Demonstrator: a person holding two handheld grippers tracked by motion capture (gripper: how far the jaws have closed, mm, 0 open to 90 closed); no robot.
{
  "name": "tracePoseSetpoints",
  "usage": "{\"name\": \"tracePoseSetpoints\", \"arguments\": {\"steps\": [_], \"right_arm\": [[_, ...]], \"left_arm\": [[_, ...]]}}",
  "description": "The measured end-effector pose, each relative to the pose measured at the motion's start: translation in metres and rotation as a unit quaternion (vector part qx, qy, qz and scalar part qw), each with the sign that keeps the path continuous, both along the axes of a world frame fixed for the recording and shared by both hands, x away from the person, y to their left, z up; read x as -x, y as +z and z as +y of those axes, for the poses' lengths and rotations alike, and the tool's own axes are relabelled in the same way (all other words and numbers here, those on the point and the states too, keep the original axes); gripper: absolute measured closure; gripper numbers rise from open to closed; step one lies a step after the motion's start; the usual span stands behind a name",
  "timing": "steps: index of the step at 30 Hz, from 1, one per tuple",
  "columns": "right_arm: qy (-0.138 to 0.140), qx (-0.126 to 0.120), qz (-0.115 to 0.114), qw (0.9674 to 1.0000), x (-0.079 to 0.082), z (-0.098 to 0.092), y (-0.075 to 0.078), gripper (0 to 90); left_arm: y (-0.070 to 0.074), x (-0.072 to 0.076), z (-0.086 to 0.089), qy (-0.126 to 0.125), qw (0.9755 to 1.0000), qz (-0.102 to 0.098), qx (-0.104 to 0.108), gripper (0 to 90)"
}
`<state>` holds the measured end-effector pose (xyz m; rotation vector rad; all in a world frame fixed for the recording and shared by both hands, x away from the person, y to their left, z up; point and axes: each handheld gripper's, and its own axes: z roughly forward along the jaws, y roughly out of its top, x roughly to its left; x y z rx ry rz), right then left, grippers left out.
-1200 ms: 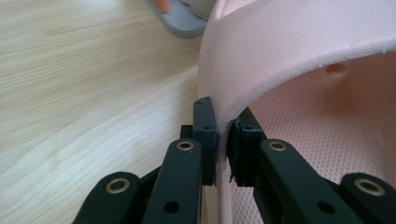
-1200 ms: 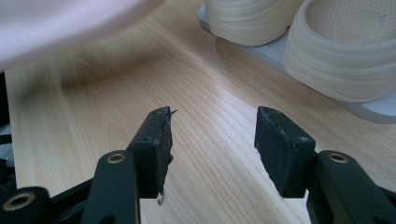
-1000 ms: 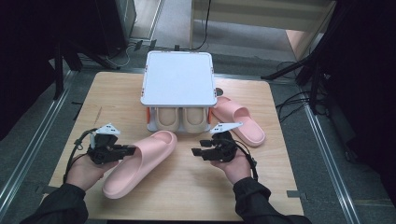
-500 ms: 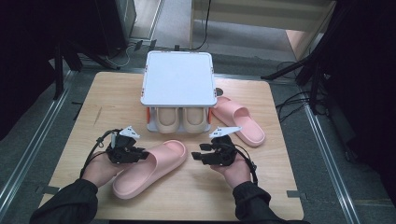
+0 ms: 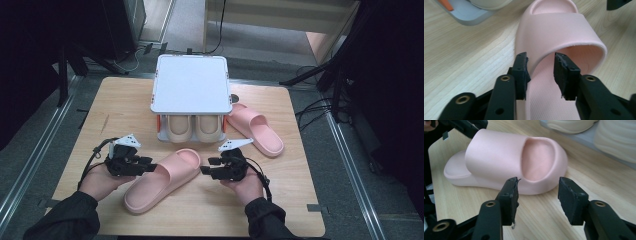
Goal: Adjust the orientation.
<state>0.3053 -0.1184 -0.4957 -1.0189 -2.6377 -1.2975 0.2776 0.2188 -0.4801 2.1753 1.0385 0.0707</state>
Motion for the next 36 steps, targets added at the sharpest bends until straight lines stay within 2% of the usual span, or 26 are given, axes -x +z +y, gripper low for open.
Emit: {"name": "tracePoseSetpoints", "arguments": {"steps": [3,6,7,10,12,16,19,27,32,36], "right_arm": [[0.012,0.003,0.003,0.9999,0.003,0.008,-0.004,53.2],[0.022,0.006,0.004,0.9997,0.006,0.015,-0.007,55.6],[0.025,0.005,0.004,0.9997,0.007,0.017,-0.008,58.3],[0.034,0.000,0.007,0.9994,0.012,0.024,-0.011,74.7],[0.044,0.008,0.018,0.9988,0.016,0.030,-0.014,81.7],[0.057,0.028,0.021,0.9978,0.019,0.041,-0.020,82.2],[0.057,0.038,0.020,0.9975,0.018,0.044,-0.023,80.4],[0.054,0.040,0.020,0.9976,0.011,0.045,-0.024,79.1],[0.054,0.047,0.020,0.9973,0.005,0.047,-0.023,79.0],[0.053,0.048,0.019,0.9972,0.002,0.047,-0.021,79.0]], "left_arm": [[-0.001,-0.003,0.007,0.015,0.9999,0.001,-0.004,72.3],[-0.005,-0.007,0.010,0.024,0.9995,0.005,-0.017,76.7],[-0.009,-0.010,0.011,0.030,0.9993,0.010,-0.022,77.1],[-0.016,-0.014,0.011,0.031,0.9989,0.023,-0.028,77.8],[-0.021,-0.016,0.009,0.027,0.9987,0.032,-0.028,77.8],[-0.022,-0.016,0.005,0.028,0.9986,0.034,-0.031,78.0],[-0.023,-0.014,0.007,0.027,0.9983,0.047,-0.023,77.6],[-0.023,-0.001,-0.001,0.009,0.9983,0.053,-0.021,77.5],[-0.023,0.006,-0.004,0.010,0.9984,0.054,-0.017,77.2],[-0.023,0.010,-0.006,0.007,0.9984,0.051,-0.025,76.7]]}}
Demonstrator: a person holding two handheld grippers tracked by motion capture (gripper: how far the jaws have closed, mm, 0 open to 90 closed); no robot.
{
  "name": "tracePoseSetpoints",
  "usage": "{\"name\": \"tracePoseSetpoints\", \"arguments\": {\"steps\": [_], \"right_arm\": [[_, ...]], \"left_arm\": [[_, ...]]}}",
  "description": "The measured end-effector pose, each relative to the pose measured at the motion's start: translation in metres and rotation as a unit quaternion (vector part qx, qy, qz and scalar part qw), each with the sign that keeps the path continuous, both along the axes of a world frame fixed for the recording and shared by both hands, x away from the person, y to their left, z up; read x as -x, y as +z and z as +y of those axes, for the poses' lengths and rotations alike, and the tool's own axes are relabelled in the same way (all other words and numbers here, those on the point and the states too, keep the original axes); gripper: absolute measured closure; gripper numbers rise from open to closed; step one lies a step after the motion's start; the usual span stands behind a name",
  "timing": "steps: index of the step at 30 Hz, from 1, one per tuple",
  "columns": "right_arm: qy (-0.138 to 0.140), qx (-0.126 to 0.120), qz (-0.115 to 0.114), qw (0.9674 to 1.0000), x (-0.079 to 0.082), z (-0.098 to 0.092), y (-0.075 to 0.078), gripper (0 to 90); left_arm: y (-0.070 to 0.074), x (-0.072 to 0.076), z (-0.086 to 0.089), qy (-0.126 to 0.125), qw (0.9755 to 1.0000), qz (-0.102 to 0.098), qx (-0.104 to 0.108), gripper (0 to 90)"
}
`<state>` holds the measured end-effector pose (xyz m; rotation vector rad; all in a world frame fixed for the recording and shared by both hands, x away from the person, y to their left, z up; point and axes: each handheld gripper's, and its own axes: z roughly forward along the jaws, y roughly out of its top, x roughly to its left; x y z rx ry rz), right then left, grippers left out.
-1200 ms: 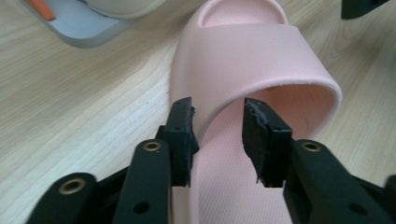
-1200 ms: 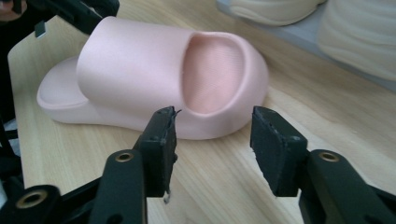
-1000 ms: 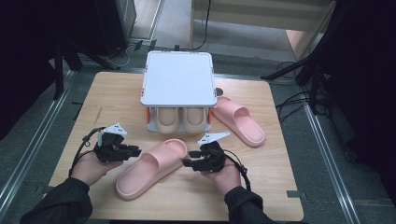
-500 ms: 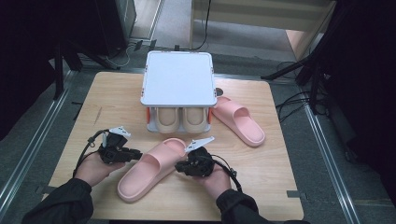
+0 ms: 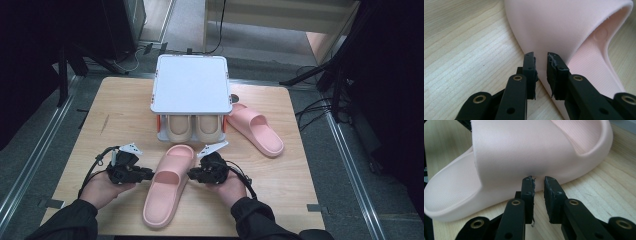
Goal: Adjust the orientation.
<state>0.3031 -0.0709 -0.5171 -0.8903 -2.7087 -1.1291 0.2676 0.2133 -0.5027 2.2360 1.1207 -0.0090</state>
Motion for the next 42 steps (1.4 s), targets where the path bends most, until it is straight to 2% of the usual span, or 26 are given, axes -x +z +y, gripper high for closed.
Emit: {"name": "tracePoseSetpoints", "arguments": {"steps": [11,14,16,23,28,31,37,42], "right_arm": [[-0.017,0.008,-0.005,0.9998,-0.008,-0.005,0.002,78.7],[-0.017,0.009,-0.009,0.9998,-0.009,-0.005,0.001,74.7],[-0.016,0.011,-0.010,0.9998,-0.009,-0.006,0.002,73.3],[-0.026,-0.001,-0.023,0.9994,-0.015,-0.015,0.009,69.5],[-0.048,-0.016,-0.031,0.9982,-0.023,-0.032,0.019,68.0],[-0.062,-0.025,-0.036,0.9971,-0.027,-0.043,0.024,67.9],[-0.092,-0.029,-0.043,0.9944,-0.035,-0.068,0.030,67.5],[-0.115,-0.033,-0.052,0.9914,-0.039,-0.090,0.034,67.0]], "left_arm": [[-0.001,0.003,-0.010,-0.014,0.9999,0.005,0.005,74.6],[-0.001,0.002,-0.008,-0.014,0.9999,0.004,0.005,72.6],[0.000,0.002,-0.006,-0.014,0.9998,0.000,0.012,70.9],[0.006,-0.001,0.004,0.006,0.9994,-0.008,0.033,62.4],[0.009,-0.006,0.013,0.024,0.9981,-0.010,0.055,49.5],[0.011,-0.008,0.017,0.032,0.9974,-0.011,0.064,46.3],[0.014,-0.015,0.019,0.039,0.9964,-0.015,0.074,43.2],[0.017,-0.021,0.017,0.034,0.9959,-0.021,0.081,42.4]]}}
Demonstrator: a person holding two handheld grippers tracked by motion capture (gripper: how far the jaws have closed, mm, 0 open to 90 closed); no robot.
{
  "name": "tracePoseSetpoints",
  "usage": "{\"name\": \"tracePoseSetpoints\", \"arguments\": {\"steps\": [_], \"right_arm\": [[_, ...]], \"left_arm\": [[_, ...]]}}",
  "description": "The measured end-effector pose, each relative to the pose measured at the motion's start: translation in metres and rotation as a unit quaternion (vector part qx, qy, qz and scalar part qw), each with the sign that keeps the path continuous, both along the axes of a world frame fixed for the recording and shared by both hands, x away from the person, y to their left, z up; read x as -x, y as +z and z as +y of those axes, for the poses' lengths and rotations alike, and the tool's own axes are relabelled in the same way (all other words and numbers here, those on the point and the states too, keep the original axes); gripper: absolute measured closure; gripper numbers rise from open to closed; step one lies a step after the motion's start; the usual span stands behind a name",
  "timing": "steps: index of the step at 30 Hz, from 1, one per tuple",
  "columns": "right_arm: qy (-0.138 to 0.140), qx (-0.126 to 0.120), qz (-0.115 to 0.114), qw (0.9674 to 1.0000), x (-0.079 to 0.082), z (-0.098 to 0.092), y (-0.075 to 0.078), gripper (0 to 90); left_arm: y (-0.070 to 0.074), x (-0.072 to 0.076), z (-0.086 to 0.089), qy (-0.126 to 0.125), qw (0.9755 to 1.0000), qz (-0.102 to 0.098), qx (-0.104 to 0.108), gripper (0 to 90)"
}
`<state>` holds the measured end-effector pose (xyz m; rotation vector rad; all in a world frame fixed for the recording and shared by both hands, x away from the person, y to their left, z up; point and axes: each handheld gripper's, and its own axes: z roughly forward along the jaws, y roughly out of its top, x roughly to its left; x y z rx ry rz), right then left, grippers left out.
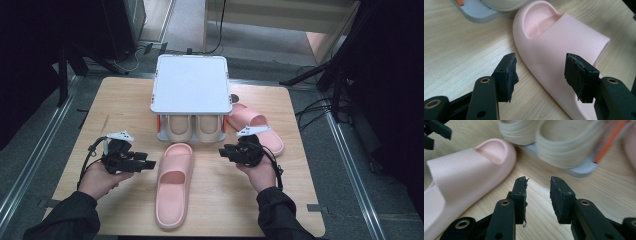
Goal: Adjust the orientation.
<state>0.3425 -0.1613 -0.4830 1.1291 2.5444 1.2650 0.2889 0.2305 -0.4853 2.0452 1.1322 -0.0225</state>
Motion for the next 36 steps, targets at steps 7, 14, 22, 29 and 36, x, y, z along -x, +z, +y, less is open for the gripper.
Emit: {"name": "tracePoseSetpoints", "arguments": {"steps": [7,14,22,29,36], "right_arm": [[-0.038,0.004,-0.011,0.9992,-0.006,-0.031,0.002,64.5],[-0.086,0.002,-0.005,0.9963,-0.026,-0.066,-0.003,61.9],[-0.125,0.004,-0.001,0.9921,-0.049,-0.089,-0.010,58.7],[-0.129,0.012,0.012,0.9915,-0.068,-0.088,-0.020,55.0],[-0.122,0.027,0.010,0.9921,-0.078,-0.078,-0.023,54.7]], "left_arm": [[0.002,-0.010,-0.005,-0.005,1.0000,-0.003,0.004,41.0],[0.001,-0.020,-0.009,-0.011,0.9999,0.001,-0.002,41.0],[0.000,-0.019,-0.008,-0.009,0.9999,0.005,-0.002,41.0],[-0.001,-0.011,-0.002,0.002,1.0000,0.008,-0.002,40.9],[-0.002,-0.004,0.007,0.012,0.9998,0.012,-0.003,40.8]]}}
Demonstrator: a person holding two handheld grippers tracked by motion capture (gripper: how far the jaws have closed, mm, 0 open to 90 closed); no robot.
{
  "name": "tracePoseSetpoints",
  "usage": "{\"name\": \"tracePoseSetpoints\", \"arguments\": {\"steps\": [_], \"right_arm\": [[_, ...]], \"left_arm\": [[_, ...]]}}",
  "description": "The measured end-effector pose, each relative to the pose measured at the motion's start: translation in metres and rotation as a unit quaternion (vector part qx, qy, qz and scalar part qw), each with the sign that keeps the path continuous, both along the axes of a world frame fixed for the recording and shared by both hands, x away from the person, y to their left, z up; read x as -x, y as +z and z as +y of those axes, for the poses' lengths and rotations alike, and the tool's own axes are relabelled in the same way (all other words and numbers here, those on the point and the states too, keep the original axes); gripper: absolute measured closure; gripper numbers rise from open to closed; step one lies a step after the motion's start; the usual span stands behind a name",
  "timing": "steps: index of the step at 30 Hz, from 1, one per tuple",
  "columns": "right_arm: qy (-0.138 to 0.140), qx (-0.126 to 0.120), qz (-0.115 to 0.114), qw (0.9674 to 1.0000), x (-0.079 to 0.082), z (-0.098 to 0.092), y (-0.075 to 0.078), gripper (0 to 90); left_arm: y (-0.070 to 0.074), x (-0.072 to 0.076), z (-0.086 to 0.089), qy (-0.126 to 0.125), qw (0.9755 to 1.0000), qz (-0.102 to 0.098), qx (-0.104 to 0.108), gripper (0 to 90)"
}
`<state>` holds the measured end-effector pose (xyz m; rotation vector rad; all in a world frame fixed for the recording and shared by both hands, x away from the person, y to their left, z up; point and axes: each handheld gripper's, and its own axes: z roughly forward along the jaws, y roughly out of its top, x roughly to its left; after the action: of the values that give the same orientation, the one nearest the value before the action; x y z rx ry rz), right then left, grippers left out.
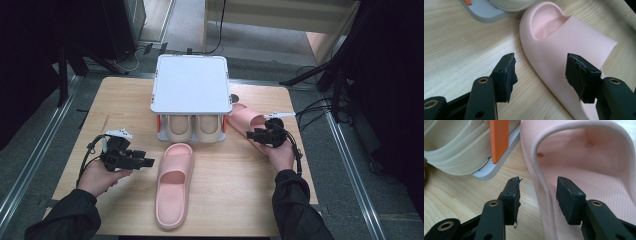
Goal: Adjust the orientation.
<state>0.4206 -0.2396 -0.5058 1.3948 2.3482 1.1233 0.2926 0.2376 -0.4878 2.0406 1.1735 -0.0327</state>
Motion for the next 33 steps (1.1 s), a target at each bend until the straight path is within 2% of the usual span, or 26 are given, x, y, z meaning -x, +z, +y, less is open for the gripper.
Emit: {"name": "tracePoseSetpoints", "arguments": {"steps": [6,13,20,23,25,28,31,33], "right_arm": [[0.001,0.002,0.002,1.0000,-0.008,0.006,-0.001,54.7],[-0.002,0.003,-0.001,1.0000,-0.014,0.009,-0.005,58.0],[-0.009,0.011,-0.004,0.9999,-0.016,0.008,-0.005,65.9],[-0.003,0.016,-0.010,0.9998,-0.017,0.009,-0.006,68.9],[0.001,0.016,-0.010,0.9998,-0.017,0.011,-0.005,74.3],[0.007,0.022,-0.022,0.9995,-0.017,0.016,-0.005,78.8],[0.006,0.029,-0.028,0.9992,-0.017,0.018,-0.002,81.5],[0.004,0.025,-0.027,0.9993,-0.017,0.017,0.002,83.3]], "left_arm": [[-0.003,0.005,0.009,0.012,0.9999,0.005,0.004,40.7],[-0.004,0.004,0.011,0.016,0.9998,0.008,0.006,40.6],[-0.004,0.005,0.011,0.015,0.9998,0.010,0.003,40.4],[-0.005,0.005,0.011,0.015,0.9998,0.010,0.002,40.3],[-0.005,0.006,0.011,0.015,0.9998,0.010,0.001,40.2],[-0.004,0.007,0.012,0.018,0.9998,0.009,0.005,40.2],[-0.004,0.007,0.012,0.018,0.9998,0.010,0.002,40.2],[-0.004,0.007,0.012,0.019,0.9998,0.009,0.002,40.2]]}}
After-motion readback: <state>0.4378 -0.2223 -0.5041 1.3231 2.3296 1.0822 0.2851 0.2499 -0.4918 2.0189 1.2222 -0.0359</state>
